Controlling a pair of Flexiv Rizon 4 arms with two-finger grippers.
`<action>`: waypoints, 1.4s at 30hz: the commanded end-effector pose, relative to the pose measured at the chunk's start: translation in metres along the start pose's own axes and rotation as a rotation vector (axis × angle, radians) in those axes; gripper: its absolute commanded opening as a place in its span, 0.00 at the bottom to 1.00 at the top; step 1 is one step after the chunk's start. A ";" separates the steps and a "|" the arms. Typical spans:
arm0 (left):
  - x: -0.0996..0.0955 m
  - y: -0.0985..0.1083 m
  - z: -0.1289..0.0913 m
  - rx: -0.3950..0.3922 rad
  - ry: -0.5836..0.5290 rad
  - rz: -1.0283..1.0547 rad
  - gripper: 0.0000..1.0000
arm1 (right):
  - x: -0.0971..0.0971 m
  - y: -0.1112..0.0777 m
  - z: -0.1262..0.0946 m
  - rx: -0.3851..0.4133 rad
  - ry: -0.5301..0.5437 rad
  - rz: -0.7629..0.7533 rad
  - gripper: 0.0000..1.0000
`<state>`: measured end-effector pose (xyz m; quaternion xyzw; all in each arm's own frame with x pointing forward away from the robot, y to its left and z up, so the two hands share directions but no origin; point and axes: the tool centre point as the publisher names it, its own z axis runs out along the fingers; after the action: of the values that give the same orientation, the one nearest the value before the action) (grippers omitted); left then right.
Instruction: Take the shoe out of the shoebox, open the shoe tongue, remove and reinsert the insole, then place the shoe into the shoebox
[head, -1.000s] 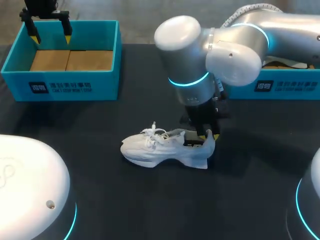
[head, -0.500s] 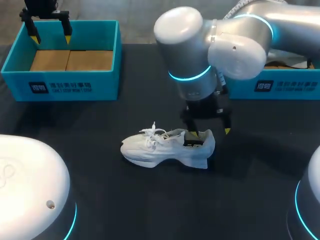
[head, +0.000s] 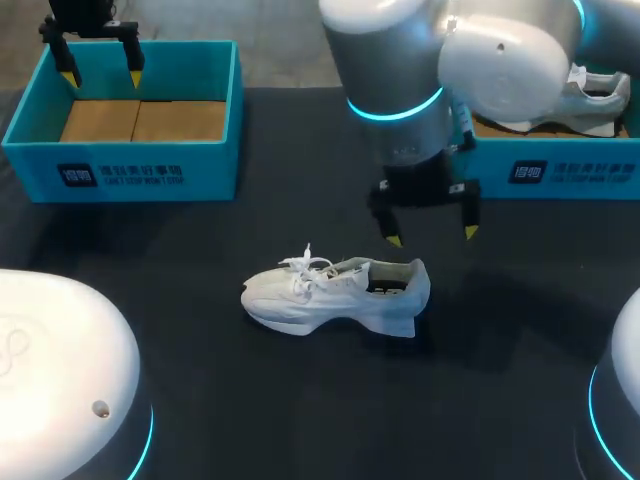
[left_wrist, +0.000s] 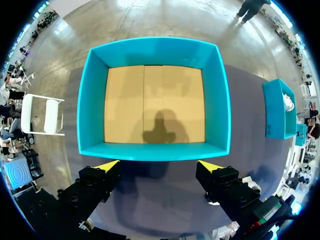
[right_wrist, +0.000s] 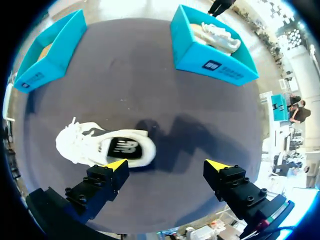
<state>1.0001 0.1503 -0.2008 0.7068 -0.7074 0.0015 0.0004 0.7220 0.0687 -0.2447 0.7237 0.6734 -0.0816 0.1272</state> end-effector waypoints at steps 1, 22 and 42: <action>0.000 0.000 0.000 -0.001 -0.001 0.000 1.00 | -0.007 -0.003 -0.020 -0.018 -0.007 -0.001 1.00; 0.000 0.000 0.000 -0.001 -0.001 0.000 1.00 | -0.016 0.003 -0.033 -0.007 -0.036 0.010 1.00; 0.000 0.000 0.000 -0.001 -0.001 0.000 1.00 | -0.024 0.028 -0.047 -0.372 0.193 -0.408 1.00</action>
<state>1.0001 0.1502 -0.2007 0.7068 -0.7074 0.0015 0.0004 0.7511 0.0726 -0.1969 0.6434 0.7441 -0.0334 0.1769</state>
